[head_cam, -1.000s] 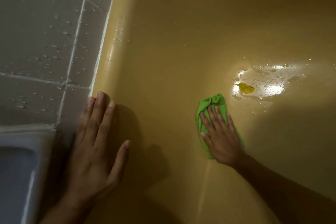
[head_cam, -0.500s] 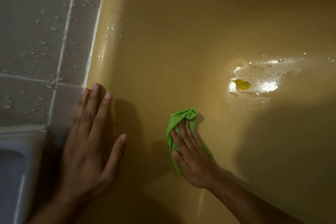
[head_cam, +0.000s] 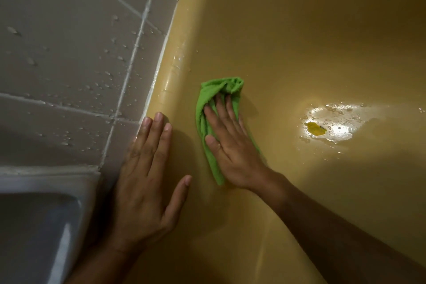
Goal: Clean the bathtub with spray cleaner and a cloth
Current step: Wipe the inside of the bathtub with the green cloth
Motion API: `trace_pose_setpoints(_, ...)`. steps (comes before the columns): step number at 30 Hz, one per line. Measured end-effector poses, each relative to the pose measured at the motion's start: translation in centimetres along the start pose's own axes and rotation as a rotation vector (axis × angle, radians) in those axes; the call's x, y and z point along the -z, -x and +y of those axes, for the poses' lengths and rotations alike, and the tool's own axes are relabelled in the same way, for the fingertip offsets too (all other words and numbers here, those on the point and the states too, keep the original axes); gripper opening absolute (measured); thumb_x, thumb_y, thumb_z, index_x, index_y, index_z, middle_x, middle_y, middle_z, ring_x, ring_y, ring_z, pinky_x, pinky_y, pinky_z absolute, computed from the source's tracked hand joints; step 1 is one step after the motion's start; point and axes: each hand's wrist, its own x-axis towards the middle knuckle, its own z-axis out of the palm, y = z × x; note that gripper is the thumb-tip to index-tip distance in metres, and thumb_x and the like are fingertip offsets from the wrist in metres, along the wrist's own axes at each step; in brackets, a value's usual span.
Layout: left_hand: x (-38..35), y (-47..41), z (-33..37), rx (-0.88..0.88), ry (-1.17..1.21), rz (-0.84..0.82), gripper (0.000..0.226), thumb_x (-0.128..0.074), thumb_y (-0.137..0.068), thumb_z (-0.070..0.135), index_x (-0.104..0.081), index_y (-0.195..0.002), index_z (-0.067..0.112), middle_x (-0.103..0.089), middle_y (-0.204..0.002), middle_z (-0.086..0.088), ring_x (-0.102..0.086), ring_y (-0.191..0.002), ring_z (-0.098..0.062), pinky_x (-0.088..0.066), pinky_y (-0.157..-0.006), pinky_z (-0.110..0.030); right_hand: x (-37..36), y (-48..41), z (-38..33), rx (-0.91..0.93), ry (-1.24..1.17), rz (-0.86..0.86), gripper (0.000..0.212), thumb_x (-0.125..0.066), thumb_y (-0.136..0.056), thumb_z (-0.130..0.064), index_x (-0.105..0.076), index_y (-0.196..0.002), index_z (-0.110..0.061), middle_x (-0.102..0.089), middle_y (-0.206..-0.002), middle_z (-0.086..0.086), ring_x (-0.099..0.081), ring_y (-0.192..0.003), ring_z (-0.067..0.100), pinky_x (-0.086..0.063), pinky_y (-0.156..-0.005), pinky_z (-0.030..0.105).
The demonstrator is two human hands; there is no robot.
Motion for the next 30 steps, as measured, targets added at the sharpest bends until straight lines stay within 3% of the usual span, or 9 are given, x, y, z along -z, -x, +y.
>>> trace_pose_setpoints(6,0.0,-1.0,-0.2,-0.013,-0.007,-0.003,0.078,-0.051,-0.095,0.039,-0.028,-0.158,-0.001,-0.019,-0.17,-0.013,-0.013,-0.159,-0.031,-0.017,-0.128,-0.046,0.8,-3.7,2.7,-0.028,0.076,0.109,0.062,-0.023,-0.108,-0.044,0.008,-0.159,-0.031,0.016,-0.168,-0.006,0.014,-0.157,0.02,0.003,-0.124,0.062)
trace_pose_setpoints(11,0.0,-1.9,-0.2,-0.014,-0.025,-0.016,0.077,-0.051,-0.095,0.038,-0.028,-0.159,0.002,-0.018,-0.171,-0.011,-0.011,-0.159,-0.03,-0.022,-0.125,-0.052,2.2,-6.1,7.1,-0.257,-0.005,0.16,0.061,-0.017,-0.106,-0.05,0.005,-0.161,-0.035,0.014,-0.17,-0.009,0.016,-0.156,0.011,0.007,-0.123,0.06)
trace_pose_setpoints(18,0.1,-3.6,-0.1,-0.018,-0.049,-0.042,0.076,-0.051,-0.096,0.036,-0.026,-0.16,0.003,-0.016,-0.171,-0.01,-0.01,-0.159,-0.029,-0.022,-0.125,-0.053,2.2,-1.2,15.4,-0.439,0.166,0.022,0.061,-0.006,-0.102,-0.058,0.023,-0.154,-0.045,0.026,-0.167,-0.012,0.025,-0.152,0.009,0.005,-0.124,0.059)
trace_pose_setpoints(22,0.3,-4.6,-0.1,-0.023,-0.061,-0.054,0.076,-0.05,-0.096,0.038,-0.025,-0.161,0.004,-0.014,-0.172,-0.009,-0.008,-0.16,-0.029,-0.021,-0.125,-0.052,1.5,3.2,17.0,-0.429,0.319,-0.036,0.066,-0.01,-0.103,-0.056,0.014,-0.16,-0.035,0.021,-0.169,-0.007,0.023,-0.154,0.013,0.003,-0.125,0.057)
trace_pose_setpoints(26,0.4,-5.8,0.0,-0.039,-0.062,-0.059,0.076,-0.049,-0.097,0.038,-0.025,-0.161,0.004,-0.013,-0.172,-0.009,-0.007,-0.16,-0.029,-0.018,-0.127,-0.05,0.5,4.5,16.1,-0.442,0.266,-0.005,0.066,-0.014,-0.104,-0.054,0.008,-0.162,-0.033,0.018,-0.169,-0.011,0.021,-0.154,0.012,0.006,-0.126,0.054)
trace_pose_setpoints(30,0.3,-6.6,0.0,-0.03,-0.058,-0.066,0.076,-0.048,-0.098,0.038,-0.022,-0.161,0.005,-0.011,-0.173,-0.008,-0.005,-0.16,-0.028,-0.02,-0.126,-0.054,-1.8,6.1,13.7,-0.5,0.061,0.052,0.064,-0.014,-0.103,-0.055,0.004,-0.161,-0.036,0.016,-0.168,-0.015,0.02,-0.154,0.009,0.007,-0.126,0.052)
